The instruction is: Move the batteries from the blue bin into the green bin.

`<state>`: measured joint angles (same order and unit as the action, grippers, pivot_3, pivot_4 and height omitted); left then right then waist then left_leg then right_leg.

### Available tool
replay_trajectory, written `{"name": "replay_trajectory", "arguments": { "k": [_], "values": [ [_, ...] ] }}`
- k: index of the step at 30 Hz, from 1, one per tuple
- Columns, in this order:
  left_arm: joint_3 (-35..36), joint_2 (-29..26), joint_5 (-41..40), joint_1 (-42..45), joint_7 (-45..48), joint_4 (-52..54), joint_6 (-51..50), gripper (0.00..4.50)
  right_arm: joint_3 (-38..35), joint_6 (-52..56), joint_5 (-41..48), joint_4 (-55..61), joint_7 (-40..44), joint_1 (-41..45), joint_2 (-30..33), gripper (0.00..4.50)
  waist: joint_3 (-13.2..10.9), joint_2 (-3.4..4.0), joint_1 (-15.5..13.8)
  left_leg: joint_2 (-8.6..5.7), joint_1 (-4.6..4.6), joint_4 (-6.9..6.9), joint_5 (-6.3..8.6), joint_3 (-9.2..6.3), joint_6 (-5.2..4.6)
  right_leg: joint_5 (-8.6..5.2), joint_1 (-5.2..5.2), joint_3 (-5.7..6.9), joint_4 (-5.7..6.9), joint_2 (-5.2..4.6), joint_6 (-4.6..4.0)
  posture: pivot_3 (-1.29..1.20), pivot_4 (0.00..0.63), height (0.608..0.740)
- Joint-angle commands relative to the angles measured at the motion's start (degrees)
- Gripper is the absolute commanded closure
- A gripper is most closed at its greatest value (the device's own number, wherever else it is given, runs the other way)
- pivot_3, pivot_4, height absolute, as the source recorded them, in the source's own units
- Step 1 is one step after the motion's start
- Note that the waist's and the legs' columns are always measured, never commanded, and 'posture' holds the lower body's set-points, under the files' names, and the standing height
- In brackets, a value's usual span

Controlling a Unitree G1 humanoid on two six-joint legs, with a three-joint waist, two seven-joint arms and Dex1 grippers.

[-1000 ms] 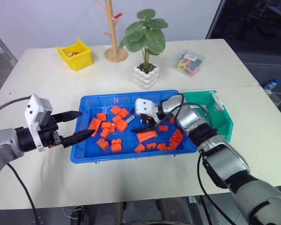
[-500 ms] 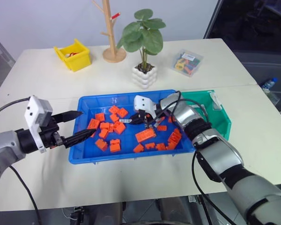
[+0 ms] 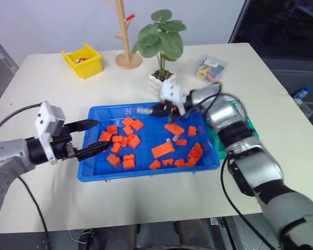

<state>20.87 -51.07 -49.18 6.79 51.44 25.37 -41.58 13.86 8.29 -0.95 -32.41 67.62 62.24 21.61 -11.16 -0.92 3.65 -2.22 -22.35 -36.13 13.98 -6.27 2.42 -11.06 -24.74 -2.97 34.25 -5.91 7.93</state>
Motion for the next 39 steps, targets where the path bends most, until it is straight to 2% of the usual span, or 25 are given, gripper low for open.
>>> {"name": "replay_trajectory", "arguments": {
  "k": [1, 6, 11, 18, 23, 25, 26, 32, 36, 39],
  "values": [
    [-3.9, 2.0, 0.8, 7.4, 1.5, -4.6, 2.3, 0.0, -4.7, 7.8, 2.9, 13.0, 0.5, -1.0, 6.4, 4.3, 0.0, 0.0, -0.6, 0.0, -0.01, -0.01, 0.0, -0.02, 0.0, 0.0, 0.02, 0.03, 0.0, 0.0, 0.0, 0.0, 0.15, 0.74],
    [-11.7, 7.1, 5.4, 17.9, 4.5, -13.3, 6.0, 0.0, -9.3, 17.8, 3.8, 27.0, 0.6, -9.1, 19.2, 4.3, 0.0, -0.04, -1.5, -0.01, -0.02, -0.07, 0.0, 0.0, 0.0, 0.0, 0.07, 0.04, -0.05, -0.01, 0.01, 0.0, 0.15, 0.74],
    [-17.7, 11.3, 11.1, 24.8, 8.0, -21.3, 10.5, 0.0, -14.4, 23.3, 4.7, 35.4, -1.1, -20.9, 28.2, 4.3, 0.0, -0.04, -1.2, -0.01, -0.03, -0.09, 0.0, 0.03, -0.01, 0.0, 0.09, 0.03, -0.07, -0.01, 0.01, 0.0, 0.15, 0.74],
    [-20.9, 14.4, 15.1, 30.3, 12.2, -28.2, 13.6, 0.0, -22.1, 26.9, 6.1, 39.9, -5.6, -33.0, 34.7, 4.3, 0.0, -0.03, -1.3, 0.0, 0.0, -0.13, -0.01, 0.1, -0.02, 0.0, 0.09, -0.02, -0.04, -0.01, 0.01, 0.0, 0.15, 0.74],
    [-21.3, 15.0, 16.0, 31.4, 14.4, -29.9, 14.0, 0.0, -23.7, 26.3, 7.1, 40.7, -6.7, -38.4, 36.6, 4.3, 0.0, -0.03, -1.1, 0.0, -0.01, -0.17, -0.01, 0.11, -0.02, 0.01, 0.13, -0.02, -0.06, -0.01, 0.02, 0.0, 0.15, 0.74],
    [-21.3, 15.1, 16.3, 31.5, 14.8, -30.0, 13.9, 0.0, -23.6, 26.3, 7.7, 40.7, -6.7, -39.6, 37.1, 3.4, 0.0, -0.03, -1.2, 0.01, 0.0, -0.16, -0.01, 0.1, -0.02, 0.01, 0.13, -0.02, -0.05, -0.01, 0.02, 0.0, 0.15, 0.74],
    [-21.3, 15.2, 16.4, 31.6, 15.0, -30.1, 13.8, 0.0, -23.6, 26.1, 7.9, 40.8, -6.7, -40.1, 37.2, 3.08, 0.0, -0.03, -1.2, 0.01, 0.0, -0.17, -0.01, 0.11, -0.02, 0.01, 0.13, -0.02, -0.06, -0.01, 0.02, 0.0, 0.15, 0.74],
    [-20.9, 14.8, 16.7, 31.5, 15.5, -30.0, 13.5, 0.0, -22.6, 26.0, 8.7, 41.2, -7.5, -39.4, 37.6, 0.05, 0.0, -0.03, -1.3, 0.01, 0.0, -0.19, -0.01, 0.1, -0.02, 0.01, 0.14, -0.02, -0.06, -0.01, 0.02, 0.0, 0.15, 0.74],
    [-20.4, 14.2, 16.7, 30.7, 15.4, -29.4, 13.3, 0.0, -21.8, 25.5, 9.0, 40.3, -8.7, -35.1, 37.1, 0.05, 0.0, -0.03, -1.2, 0.01, 0.0, -0.19, -0.01, 0.1, -0.02, 0.01, 0.14, -0.02, -0.06, -0.01, 0.02, 0.0, 0.15, 0.74],
    [-19.7, 13.5, 16.5, 29.4, 15.1, -28.2, 12.8, 0.0, -19.5, 30.9, 13.1, 42.7, -10.5, -26.4, 31.2, 0.05, 0.0, -0.02, -0.7, 0.03, 0.04, -0.18, -0.01, 0.13, -0.02, 0.01, 0.13, -0.03, -0.06, -0.01, 0.02, 0.0, 0.15, 0.74]
  ]
}}
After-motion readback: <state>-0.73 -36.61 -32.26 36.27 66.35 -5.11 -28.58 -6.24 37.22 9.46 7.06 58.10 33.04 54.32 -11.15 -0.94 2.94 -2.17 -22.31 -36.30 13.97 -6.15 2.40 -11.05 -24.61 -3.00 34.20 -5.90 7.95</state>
